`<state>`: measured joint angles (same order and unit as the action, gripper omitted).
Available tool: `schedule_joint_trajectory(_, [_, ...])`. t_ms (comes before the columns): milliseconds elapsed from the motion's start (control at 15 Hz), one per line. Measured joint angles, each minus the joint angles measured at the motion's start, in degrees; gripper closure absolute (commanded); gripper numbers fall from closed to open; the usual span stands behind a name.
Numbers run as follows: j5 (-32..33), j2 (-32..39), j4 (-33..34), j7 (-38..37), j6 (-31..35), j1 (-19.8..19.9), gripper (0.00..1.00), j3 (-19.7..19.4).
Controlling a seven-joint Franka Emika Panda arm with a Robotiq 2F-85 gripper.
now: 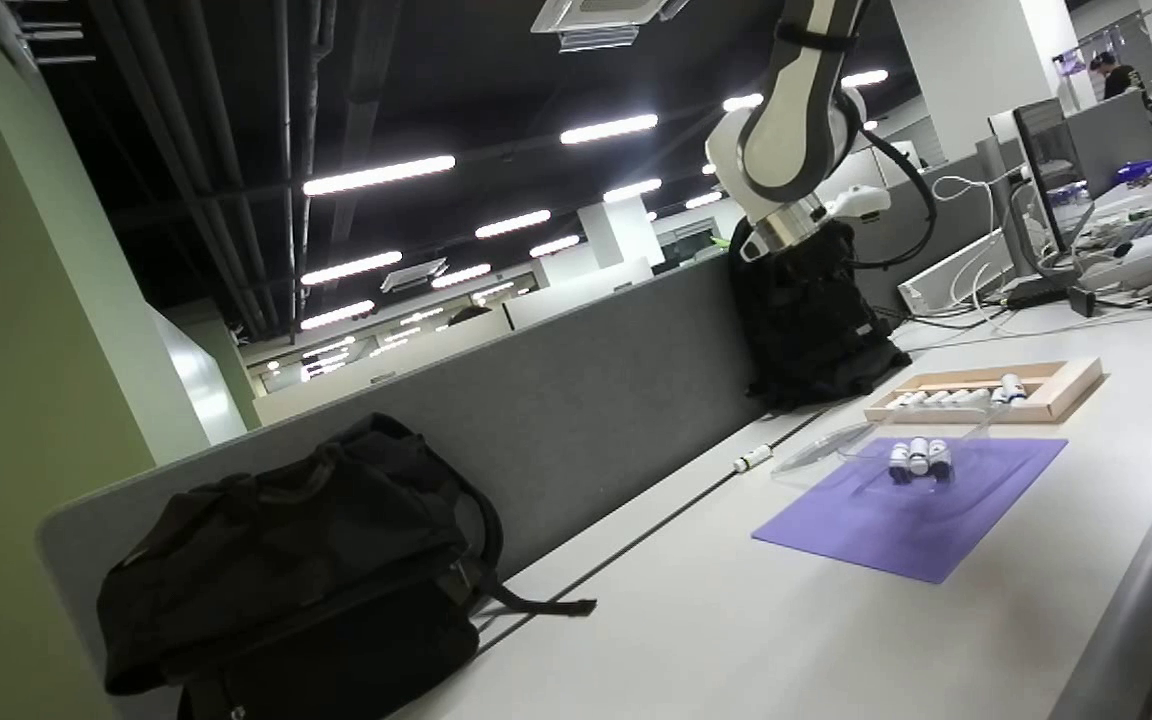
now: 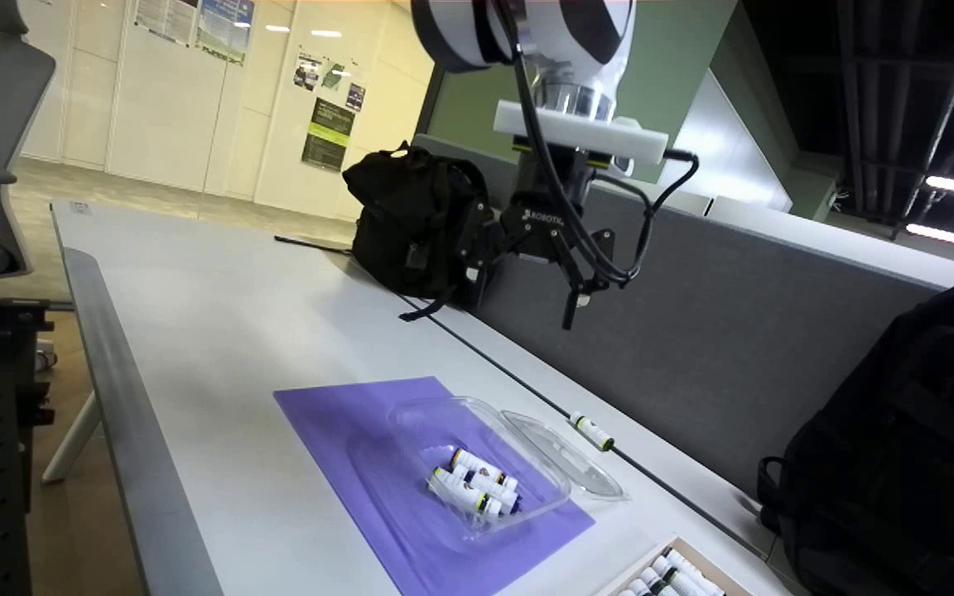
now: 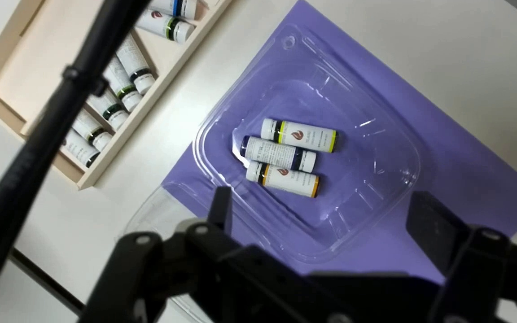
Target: Remove one bottle from the container and place it on the right side of the tray
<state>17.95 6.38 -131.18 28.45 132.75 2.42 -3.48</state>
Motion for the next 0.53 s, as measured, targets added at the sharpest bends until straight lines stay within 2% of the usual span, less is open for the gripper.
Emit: schedule_joint_trajectory(533, [0.67, 11.58, -2.17, 3.51, 11.52, 1.68, 0.0, -0.07])
